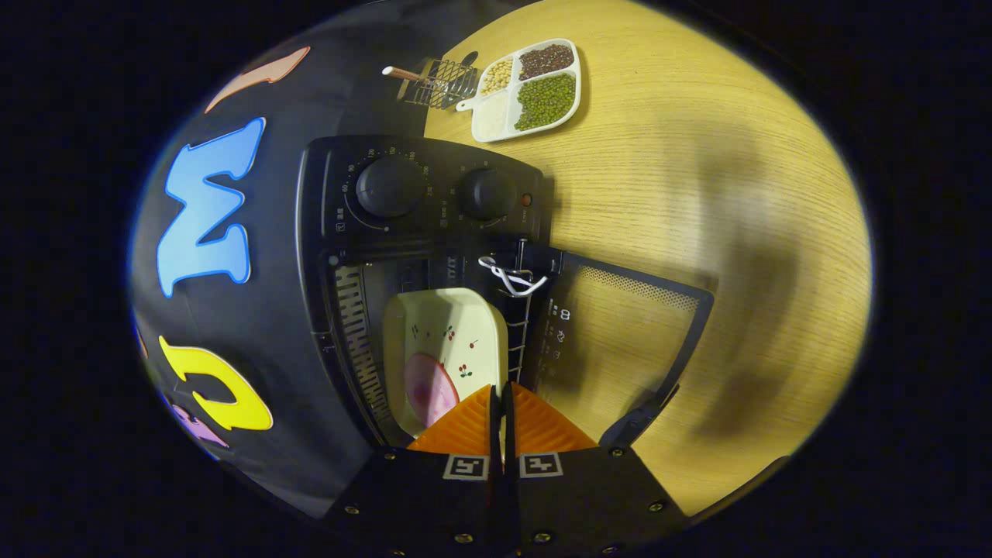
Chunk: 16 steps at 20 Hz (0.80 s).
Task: Open the electric oven with the left hand, put the food in, and close the electric oven.
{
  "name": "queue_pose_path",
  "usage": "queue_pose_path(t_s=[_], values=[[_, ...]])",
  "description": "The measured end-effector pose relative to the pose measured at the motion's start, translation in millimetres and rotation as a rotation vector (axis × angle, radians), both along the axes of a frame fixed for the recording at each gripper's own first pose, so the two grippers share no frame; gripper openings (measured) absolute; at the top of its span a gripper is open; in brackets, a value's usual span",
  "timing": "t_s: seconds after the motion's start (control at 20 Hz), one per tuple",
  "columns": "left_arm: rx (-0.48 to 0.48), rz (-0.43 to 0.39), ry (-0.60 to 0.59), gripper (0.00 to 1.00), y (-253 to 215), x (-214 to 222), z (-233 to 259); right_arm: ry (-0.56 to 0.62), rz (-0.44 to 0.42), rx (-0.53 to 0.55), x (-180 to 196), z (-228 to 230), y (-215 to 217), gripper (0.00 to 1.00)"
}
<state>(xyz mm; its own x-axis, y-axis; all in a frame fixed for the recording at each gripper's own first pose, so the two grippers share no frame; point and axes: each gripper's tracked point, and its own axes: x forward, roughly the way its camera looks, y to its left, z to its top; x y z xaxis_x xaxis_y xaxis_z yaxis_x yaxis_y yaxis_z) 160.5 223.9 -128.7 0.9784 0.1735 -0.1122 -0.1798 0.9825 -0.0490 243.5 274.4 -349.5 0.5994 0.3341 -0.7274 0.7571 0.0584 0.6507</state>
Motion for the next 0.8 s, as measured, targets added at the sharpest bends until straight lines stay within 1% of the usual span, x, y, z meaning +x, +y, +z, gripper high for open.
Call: queue_pose_path(t_s=[0.1, 0.15, 0.2, 0.25, 0.35, 0.4, 0.45, 0.5, 0.55, 0.6, 0.65, 0.7, 0.8], values=[[0.008, 0.018, 0.006, 0.91, 9.5, -2.7, -1.5, -0.004, -0.032, 0.014, 12.0, -3.2, 5.2, 0.01], [0.011, 0.024, 0.010, 0.91, 12.9, -3.8, -1.7, -0.025, -0.055, 0.020, 20.7, -3.3, 8.1, 0.01], [0.016, 0.030, 0.016, 0.95, 16.9, -4.1, -2.6, -0.026, -0.061, 0.010, 22.9, -2.3, 7.1, 0.03], [0.020, 0.034, 0.022, 1.00, 20.1, -4.5, -1.8, -0.024, -0.063, -0.004, 25.0, -5.4, 7.9, 0.04], [0.033, 0.039, 0.026, 1.00, 23.4, -4.6, -0.2, -0.041, -0.069, 0.000, 31.4, -6.8, 12.6, 0.04], [0.039, 0.042, 0.027, 0.97, 23.6, -4.6, 0.9, -0.074, -0.089, 0.028, 37.6, -2.5, 14.1, 0.04], [0.039, 0.041, 0.029, 0.97, 22.9, -4.1, 1.3, -0.102, -0.096, 0.069, 42.5, 2.6, 22.8, 0.09], [0.037, 0.039, 0.031, 0.97, 21.1, -3.1, 1.1, -0.115, -0.092, 0.098, 43.5, 7.0, 23.7, 0.11], [0.035, 0.031, 0.030, 0.91, 17.4, -1.1, 2.1, -0.146, -0.087, 0.116, 43.8, 13.3, 26.6, 0.20], [0.034, 0.022, 0.028, 1.00, 13.1, -0.6, 2.9, -0.171, -0.078, 0.117, 42.7, 19.9, 26.9, 0.46], [0.036, 0.013, 0.025, 1.00, 8.1, 0.8, 5.2, -0.186, -0.059, 0.091, 38.4, 22.3, 27.0, 0.72], [0.037, 0.005, 0.020, 1.00, 4.1, 1.8, 6.8, -0.207, -0.045, 0.067, 35.5, 26.7, 22.0, 0.93], [0.031, -0.017, 0.009, 1.00, -8.3, 3.5, 9.6, -0.221, 0.012, 0.040, 25.1, 33.0, 20.9, 0.95]])
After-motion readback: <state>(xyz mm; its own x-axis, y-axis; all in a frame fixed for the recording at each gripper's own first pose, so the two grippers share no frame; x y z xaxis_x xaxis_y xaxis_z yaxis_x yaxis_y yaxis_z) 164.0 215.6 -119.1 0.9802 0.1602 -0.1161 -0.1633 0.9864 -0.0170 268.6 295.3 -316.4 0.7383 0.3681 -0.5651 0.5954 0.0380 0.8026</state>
